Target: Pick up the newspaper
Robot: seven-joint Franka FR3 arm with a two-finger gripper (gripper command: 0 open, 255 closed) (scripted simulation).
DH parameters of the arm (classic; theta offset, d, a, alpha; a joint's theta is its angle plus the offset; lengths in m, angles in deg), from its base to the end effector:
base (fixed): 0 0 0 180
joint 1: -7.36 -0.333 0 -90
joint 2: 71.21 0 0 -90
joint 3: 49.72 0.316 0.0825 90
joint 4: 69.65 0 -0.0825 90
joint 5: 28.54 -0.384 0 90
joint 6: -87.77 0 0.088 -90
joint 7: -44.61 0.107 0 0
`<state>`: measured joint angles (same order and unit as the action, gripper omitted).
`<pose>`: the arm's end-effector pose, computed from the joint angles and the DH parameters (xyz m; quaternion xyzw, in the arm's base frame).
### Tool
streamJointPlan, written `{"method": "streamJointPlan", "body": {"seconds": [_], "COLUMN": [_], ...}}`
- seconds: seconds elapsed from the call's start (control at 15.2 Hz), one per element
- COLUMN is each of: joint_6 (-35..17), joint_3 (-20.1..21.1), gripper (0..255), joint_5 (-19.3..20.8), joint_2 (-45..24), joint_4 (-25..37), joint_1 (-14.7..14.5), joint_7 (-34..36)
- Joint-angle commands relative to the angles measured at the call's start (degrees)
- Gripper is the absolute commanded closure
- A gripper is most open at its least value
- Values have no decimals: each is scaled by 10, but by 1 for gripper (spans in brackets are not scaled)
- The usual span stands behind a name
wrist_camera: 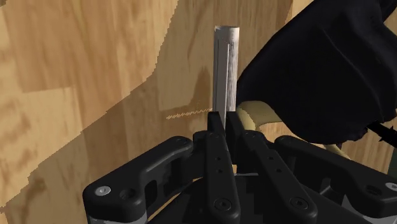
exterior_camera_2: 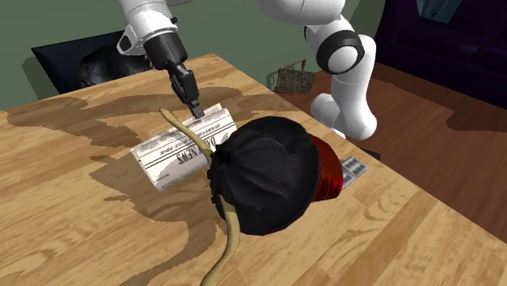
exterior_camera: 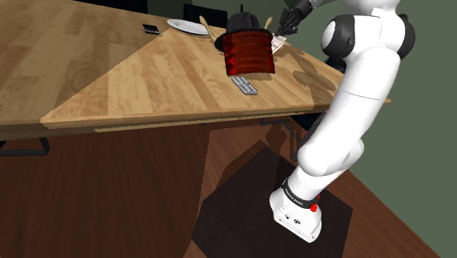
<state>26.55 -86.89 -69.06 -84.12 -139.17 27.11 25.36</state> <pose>0.4148 -0.3780 0.6653 -0.9301 0.2004 -0.0349 0.3057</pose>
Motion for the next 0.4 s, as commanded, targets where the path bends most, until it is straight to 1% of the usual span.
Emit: {"method": "streamJointPlan", "body": {"seconds": [0.0, 0.2, 0.33], "joint_6": [19, 50, 51], "joint_3": [0, 0, 0], "gripper": [255, 255, 255], "joint_5": [-13, -36, -37], "joint_2": [-12, -32, -33], "joint_4": [29, 79, 82], "joint_1": [9, 28, 29], "joint_7": [8, 22, 23]}}
